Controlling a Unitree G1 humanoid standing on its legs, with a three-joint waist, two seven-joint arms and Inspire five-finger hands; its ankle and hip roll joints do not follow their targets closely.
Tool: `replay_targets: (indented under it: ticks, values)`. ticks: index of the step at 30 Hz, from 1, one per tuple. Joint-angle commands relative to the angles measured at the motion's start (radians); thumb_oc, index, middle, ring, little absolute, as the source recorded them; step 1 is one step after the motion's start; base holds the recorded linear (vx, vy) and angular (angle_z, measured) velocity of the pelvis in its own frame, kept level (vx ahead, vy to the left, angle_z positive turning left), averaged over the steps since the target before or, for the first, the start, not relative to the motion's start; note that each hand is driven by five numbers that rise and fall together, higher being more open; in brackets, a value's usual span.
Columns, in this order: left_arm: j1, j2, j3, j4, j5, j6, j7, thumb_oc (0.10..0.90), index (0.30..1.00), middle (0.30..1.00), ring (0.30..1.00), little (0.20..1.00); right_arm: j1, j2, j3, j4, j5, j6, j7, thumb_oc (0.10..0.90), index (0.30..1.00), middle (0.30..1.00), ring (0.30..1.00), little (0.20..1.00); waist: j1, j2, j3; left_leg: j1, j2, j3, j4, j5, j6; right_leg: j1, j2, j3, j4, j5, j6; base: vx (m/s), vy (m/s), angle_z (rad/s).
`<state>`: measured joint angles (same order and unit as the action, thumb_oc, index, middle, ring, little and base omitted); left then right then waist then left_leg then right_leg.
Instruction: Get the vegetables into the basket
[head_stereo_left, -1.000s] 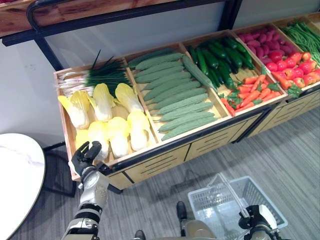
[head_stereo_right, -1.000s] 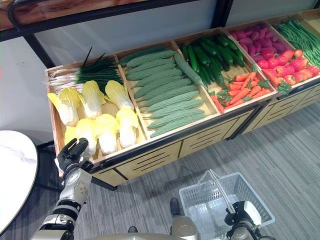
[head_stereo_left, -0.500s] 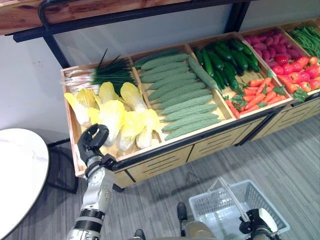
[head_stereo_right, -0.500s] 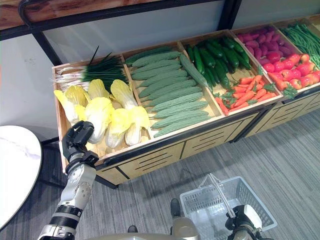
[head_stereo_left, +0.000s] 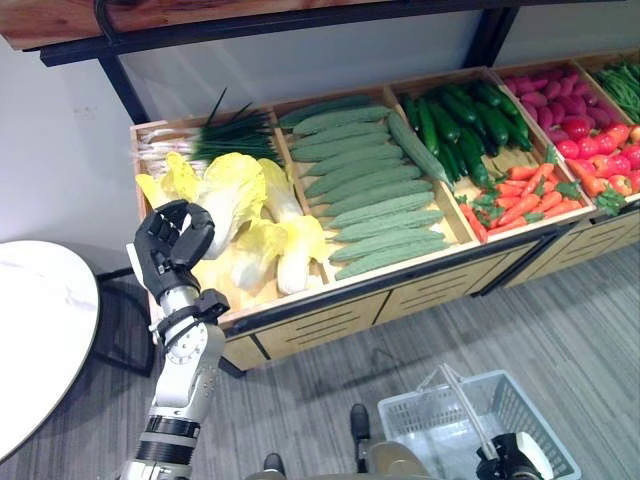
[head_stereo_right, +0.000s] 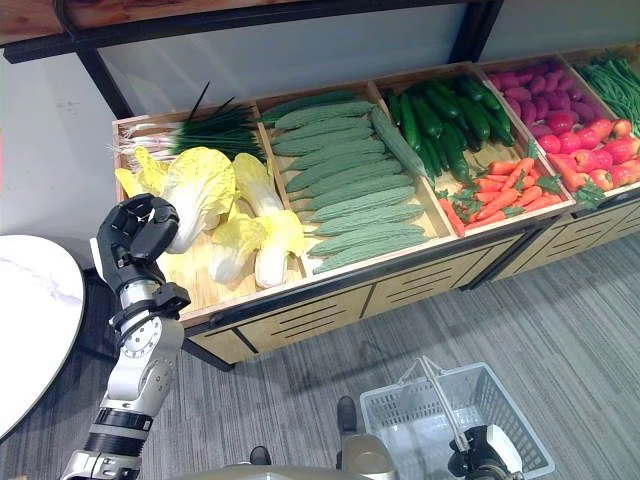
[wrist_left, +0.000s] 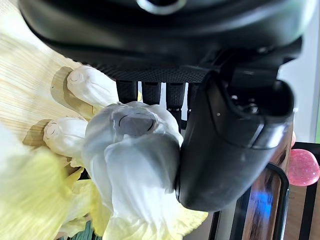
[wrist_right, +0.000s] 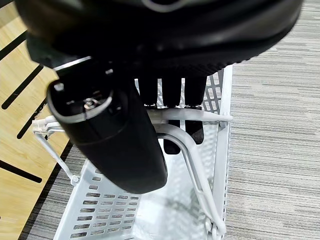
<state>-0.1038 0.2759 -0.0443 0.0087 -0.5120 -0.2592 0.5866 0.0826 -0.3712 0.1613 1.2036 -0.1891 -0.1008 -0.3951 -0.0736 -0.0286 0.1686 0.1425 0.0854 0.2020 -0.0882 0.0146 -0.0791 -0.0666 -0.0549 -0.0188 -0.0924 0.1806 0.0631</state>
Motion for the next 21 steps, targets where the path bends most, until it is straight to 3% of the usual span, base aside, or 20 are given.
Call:
replay_targets:
  ticks: [1, 2, 8, 21]
  values:
    - [-0.086, 0.020, 0.019, -0.089, -0.240, -0.182, -0.141, 0.400, 0.300, 0.300, 0.300, 0.300, -0.016, -0.051, 0.008, -0.007, 0.013, -0.021, -0.027, 0.400, 0.300, 0.300, 0.300, 0.300, -0.015, -0.036, -0.056, -0.039, 0.037, -0.041, 0.001, 0.007, -0.019, 0.052, -0.100, 0.022, 0.005, -0.052, 0.101, 0.00, 0.000, 0.00]
    - [-0.071, 0.010, -0.004, -0.091, -0.418, -0.188, -0.220, 0.400, 0.300, 0.300, 0.300, 0.300, -0.014, -0.051, 0.010, -0.014, 0.005, -0.009, -0.016, 0.400, 0.300, 0.300, 0.300, 0.300, -0.019, -0.033, -0.058, -0.037, 0.037, -0.039, 0.001, 0.008, -0.018, 0.052, -0.099, 0.025, 0.005, -0.051, 0.102, 0.00, 0.000, 0.00]
    - [-0.041, 0.040, -0.062, -0.095, -0.596, -0.158, -0.320, 0.400, 0.300, 0.300, 0.300, 0.300, -0.023, -0.059, 0.014, -0.021, -0.012, 0.005, 0.005, 0.400, 0.300, 0.300, 0.300, 0.300, -0.025, -0.025, -0.057, -0.034, 0.036, -0.034, 0.001, 0.009, -0.018, 0.053, -0.098, 0.031, 0.005, -0.049, 0.103, 0.00, 0.000, 0.00]
    - [-0.003, 0.116, -0.195, -0.065, -0.762, -0.048, -0.469, 0.400, 0.300, 0.300, 0.300, 0.300, -0.030, -0.069, 0.028, -0.021, -0.031, 0.016, 0.033, 0.400, 0.300, 0.300, 0.300, 0.300, -0.046, -0.015, -0.060, -0.010, 0.035, -0.009, 0.001, 0.001, -0.015, 0.054, -0.092, 0.053, 0.007, -0.052, 0.104, 0.01, 0.006, -0.03]
